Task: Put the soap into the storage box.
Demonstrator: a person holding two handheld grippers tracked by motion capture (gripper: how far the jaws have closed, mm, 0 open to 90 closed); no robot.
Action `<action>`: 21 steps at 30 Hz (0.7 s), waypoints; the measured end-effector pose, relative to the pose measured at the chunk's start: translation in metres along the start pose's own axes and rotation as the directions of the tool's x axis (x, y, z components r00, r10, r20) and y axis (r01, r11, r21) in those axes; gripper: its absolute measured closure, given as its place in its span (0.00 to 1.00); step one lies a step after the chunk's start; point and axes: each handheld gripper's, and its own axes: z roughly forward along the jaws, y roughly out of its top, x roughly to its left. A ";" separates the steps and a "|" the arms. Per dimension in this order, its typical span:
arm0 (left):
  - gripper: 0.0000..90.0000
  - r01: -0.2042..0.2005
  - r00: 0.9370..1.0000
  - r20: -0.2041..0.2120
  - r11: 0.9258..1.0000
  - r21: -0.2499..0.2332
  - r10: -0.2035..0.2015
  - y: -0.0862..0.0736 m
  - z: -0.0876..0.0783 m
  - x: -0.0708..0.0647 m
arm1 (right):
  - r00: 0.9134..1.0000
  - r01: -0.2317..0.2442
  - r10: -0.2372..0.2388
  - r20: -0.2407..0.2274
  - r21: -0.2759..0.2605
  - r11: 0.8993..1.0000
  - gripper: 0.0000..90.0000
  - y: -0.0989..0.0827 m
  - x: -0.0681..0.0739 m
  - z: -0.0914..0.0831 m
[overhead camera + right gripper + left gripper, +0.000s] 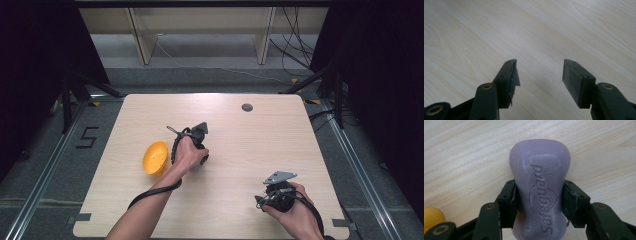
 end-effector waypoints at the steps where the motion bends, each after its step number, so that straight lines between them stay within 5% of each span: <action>1: 0.55 0.000 1.000 0.000 1.000 -0.007 0.000 0.000 0.000 0.000 | 1.000 0.000 0.000 0.000 0.000 1.000 0.51 0.000 0.000 0.000; 21: 0.55 -0.018 0.999 0.041 1.000 -0.010 0.019 -0.002 -0.002 0.001 | 1.000 -0.006 0.006 -0.003 0.002 1.000 0.51 0.000 0.000 -0.001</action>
